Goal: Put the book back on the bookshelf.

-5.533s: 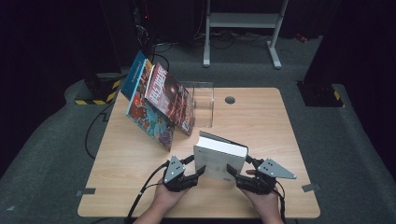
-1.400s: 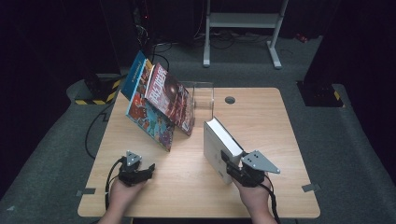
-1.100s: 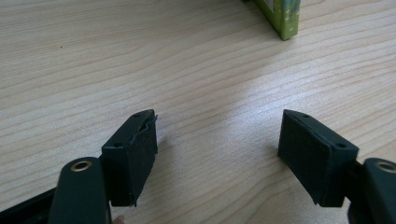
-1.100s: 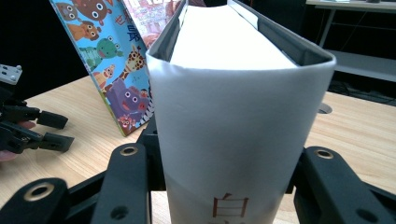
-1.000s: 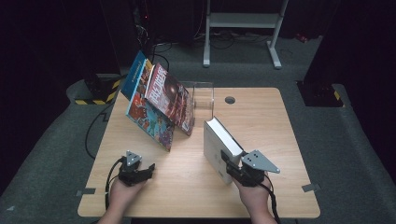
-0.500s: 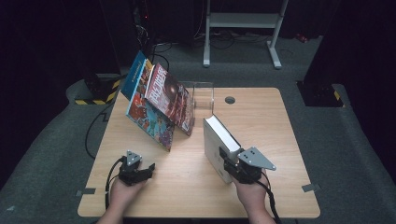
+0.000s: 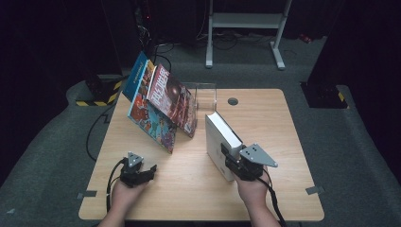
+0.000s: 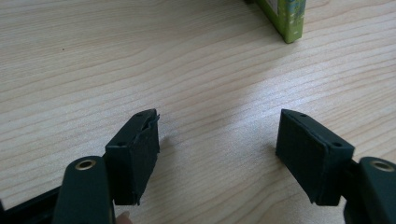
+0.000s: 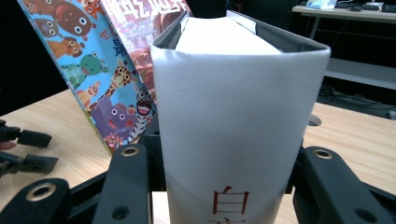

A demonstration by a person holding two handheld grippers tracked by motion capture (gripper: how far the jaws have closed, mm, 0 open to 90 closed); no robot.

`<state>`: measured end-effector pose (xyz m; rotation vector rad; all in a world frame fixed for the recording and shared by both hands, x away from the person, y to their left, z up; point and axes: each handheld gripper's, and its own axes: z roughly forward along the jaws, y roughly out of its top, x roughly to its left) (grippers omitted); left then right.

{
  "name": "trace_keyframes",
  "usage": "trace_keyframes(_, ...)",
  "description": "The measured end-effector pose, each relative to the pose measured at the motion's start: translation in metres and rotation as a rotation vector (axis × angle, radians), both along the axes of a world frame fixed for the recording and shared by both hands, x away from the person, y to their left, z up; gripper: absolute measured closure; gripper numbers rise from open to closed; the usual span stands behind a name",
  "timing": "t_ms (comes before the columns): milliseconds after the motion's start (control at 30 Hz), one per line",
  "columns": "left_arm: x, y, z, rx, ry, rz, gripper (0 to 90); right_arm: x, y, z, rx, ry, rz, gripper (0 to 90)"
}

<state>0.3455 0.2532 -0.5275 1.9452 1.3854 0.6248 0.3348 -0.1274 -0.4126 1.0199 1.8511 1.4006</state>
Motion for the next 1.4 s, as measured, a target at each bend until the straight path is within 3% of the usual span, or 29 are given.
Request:
trace_keyframes(333, 0.0, 0.0, 0.0, 0.0, -0.001, -0.004, 30.5, 0.022, 0.014, 0.011, 0.015, -0.02, -0.029, 54.4)
trace_keyframes(933, 0.001, 0.001, 0.0, 0.004, -0.002, -0.013, 30.7, 0.071, 0.058, 0.022, -0.018, -0.063, -0.1, 54.4)
trace_keyframes(1233, 0.001, 0.002, 0.0, 0.008, -0.003, -0.016, 30.9, 0.097, 0.076, 0.026, -0.048, -0.061, -0.13, 54.5)
trace_keyframes(1400, 0.001, 0.001, 0.0, -0.001, 0.001, -0.014, 31.1, 0.111, 0.081, 0.026, -0.023, -0.043, -0.154, 54.5)
